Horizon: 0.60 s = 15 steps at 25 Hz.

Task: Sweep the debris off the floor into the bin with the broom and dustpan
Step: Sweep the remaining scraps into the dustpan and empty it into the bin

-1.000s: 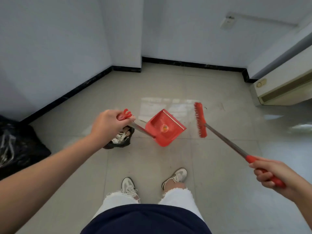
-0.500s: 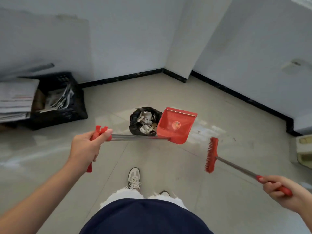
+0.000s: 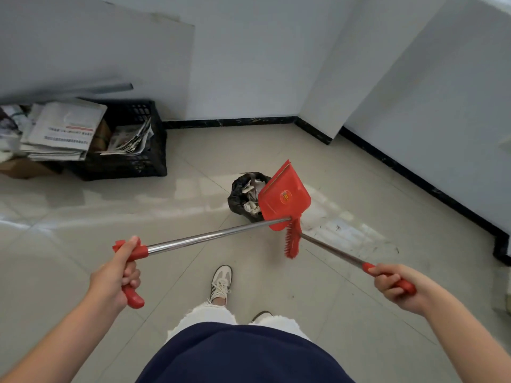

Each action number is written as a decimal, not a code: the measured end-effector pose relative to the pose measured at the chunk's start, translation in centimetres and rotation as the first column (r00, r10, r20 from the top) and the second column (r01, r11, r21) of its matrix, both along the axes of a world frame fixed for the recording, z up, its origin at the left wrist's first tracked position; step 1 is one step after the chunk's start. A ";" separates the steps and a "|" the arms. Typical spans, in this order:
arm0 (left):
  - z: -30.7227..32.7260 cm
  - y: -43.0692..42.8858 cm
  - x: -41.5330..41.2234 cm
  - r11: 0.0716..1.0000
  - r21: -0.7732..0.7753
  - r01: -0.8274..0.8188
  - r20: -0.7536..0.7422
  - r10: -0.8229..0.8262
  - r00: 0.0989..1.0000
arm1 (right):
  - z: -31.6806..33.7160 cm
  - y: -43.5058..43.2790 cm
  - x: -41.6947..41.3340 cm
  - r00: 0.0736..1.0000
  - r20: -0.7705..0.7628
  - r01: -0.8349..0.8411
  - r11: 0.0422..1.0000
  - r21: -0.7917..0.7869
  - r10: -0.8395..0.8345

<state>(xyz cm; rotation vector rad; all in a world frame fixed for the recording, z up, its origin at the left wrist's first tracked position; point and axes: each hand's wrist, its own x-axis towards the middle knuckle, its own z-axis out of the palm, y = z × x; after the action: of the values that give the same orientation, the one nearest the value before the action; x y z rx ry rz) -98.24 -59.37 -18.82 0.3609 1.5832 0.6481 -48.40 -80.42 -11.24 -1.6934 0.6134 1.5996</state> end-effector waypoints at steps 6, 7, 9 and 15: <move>-1.8 -4.9 -0.9 0.945 -0.227 -0.236 0.175 0.278 0.945 | 0.1 2.3 0.3 0.982 0.079 -0.171 0.985 -0.011 0.172; -2.5 -6.0 -0.9 0.918 -0.276 -0.286 0.204 0.347 0.916 | 0.2 2.6 0.4 0.976 0.089 -0.199 0.980 -0.018 0.200; -4.3 -8.4 -0.8 0.845 -0.378 -0.378 0.257 0.488 0.834 | 0.4 2.9 0.5 0.965 0.106 -0.239 0.970 -0.040 0.242; -8.0 -13.5 2.0 0.642 -0.598 -0.480 0.271 0.725 0.633 | 0.2 2.0 1.8 0.931 0.162 -0.311 0.943 -0.116 0.327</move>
<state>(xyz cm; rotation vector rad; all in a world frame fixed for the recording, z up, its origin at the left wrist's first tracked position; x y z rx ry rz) -96.22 -72.84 -26.86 -0.7436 1.2752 0.7660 -46.58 -78.37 -11.03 -2.0610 0.3329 1.6328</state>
